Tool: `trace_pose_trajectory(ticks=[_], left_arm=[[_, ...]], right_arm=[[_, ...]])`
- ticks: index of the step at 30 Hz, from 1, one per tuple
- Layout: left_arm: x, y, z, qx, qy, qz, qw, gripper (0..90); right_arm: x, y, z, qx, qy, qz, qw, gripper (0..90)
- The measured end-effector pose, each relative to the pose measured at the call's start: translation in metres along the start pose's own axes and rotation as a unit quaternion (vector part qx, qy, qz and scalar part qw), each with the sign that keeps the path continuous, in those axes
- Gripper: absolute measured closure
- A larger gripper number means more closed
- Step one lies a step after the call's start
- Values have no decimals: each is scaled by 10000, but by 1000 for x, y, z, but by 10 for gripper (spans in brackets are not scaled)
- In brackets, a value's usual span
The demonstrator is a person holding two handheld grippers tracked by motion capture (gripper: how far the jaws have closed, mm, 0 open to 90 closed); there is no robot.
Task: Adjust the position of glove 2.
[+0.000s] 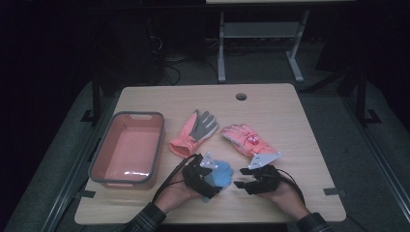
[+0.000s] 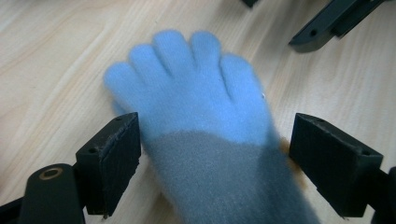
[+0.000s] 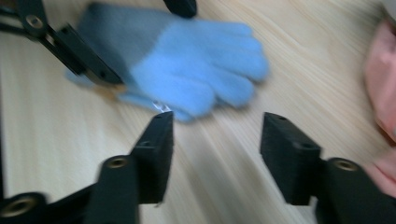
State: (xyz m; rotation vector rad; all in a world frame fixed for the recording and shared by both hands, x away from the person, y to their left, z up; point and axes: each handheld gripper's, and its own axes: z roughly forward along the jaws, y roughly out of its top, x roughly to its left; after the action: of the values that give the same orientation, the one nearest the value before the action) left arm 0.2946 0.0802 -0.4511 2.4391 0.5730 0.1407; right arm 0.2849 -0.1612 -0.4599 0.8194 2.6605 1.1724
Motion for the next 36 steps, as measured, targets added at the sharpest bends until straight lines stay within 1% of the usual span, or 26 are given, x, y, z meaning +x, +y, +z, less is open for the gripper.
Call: trace_pose_trajectory(ticks=[3, 4, 6, 7, 8, 11, 15, 20, 22, 23, 26, 27, 28, 29, 32, 33, 36], left_arm=[[-2, -1, 3, 74, 39, 68, 9999, 156], [-2, -1, 5, 92, 65, 73, 9999, 156], [-4, -2, 7, 152, 62, 97, 9998, 156], [-4, -2, 8, 198, 87, 115, 9997, 156], [-5, -3, 9, 197, 117, 114, 9997, 157], [-4, -4, 9, 204, 101, 100, 9997, 174], [-2, -5, 6, 224, 93, 129, 9996, 240], [1, -5, 2, 242, 87, 139, 9996, 404], [2, -4, 0, 258, 48, 166, 9995, 505], [2, -4, 0, 264, 30, 164, 9995, 569], [3, -3, -1, 295, -14, 142, 9995, 648], [4, -3, -1, 290, -18, 129, 9995, 665], [4, -3, -1, 287, -54, 77, 9995, 679], [5, -3, -1, 284, -91, 69, 9995, 688], [8, -4, -2, 243, -196, -74, 9995, 707], [9, -4, -4, 242, -224, -63, 9994, 713], [12, -2, -8, 196, -312, -126, 9992, 723]], right_arm=[[-2, -9, -1, -1, -164, -19, 9999, 315], [-2, -12, -2, -4, -251, -14, 9997, 300], [-2, -18, -1, 77, -535, -146, 9984, 267], [-2, -20, -1, 80, -606, -185, 9980, 251], [-3, -21, -1, 42, -608, -164, 9980, 251], [-6, -23, 0, -38, -548, -84, 9985, 229], [-8, -25, 1, -123, -469, -6, 9988, 205], [-9, -26, 2, -128, -444, -17, 9989, 178], [-8, -26, 3, -118, -424, -31, 9990, 165], [-8, -25, 3, -113, -423, -46, 9990, 159], [-8, -25, 3, -84, -426, -33, 9991, 140], [-8, -25, 3, -84, -430, -24, 9990, 139], [-8, -25, 3, -82, -431, -24, 9990, 138], [-9, -25, 3, -85, -433, -24, 9990, 136], [-9, -25, 3, -81, -437, -7, 9990, 135], [-9, -25, 3, -82, -436, -8, 9990, 135], [-9, -25, 3, -83, -435, -11, 9990, 135]])
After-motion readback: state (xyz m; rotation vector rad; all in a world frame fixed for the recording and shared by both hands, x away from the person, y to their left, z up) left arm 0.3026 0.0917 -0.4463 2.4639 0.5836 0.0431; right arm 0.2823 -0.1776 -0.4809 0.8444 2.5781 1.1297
